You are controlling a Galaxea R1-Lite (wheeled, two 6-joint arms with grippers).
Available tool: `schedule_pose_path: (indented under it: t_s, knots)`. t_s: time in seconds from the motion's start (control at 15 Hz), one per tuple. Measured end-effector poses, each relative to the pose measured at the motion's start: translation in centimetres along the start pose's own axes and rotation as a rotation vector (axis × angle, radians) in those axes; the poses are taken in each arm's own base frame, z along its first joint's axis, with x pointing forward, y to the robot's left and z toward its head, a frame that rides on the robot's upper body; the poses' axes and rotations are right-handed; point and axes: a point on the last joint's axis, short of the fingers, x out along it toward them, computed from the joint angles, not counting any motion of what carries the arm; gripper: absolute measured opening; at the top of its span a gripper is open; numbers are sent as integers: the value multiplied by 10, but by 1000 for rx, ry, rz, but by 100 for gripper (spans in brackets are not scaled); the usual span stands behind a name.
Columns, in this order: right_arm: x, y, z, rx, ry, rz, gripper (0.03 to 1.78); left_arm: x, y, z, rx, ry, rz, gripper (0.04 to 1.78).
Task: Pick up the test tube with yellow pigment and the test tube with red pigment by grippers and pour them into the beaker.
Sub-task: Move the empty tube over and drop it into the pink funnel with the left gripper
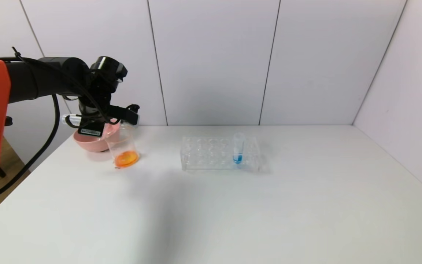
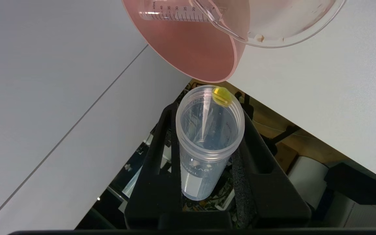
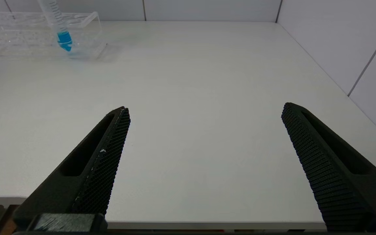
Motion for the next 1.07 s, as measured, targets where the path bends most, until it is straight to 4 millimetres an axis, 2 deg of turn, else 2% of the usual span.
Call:
schedule_pose_path:
  t_s: [1.07]
  knots:
    - [0,0,0,0,0,0,170,-1,0,-1,-16,-1,0,45]
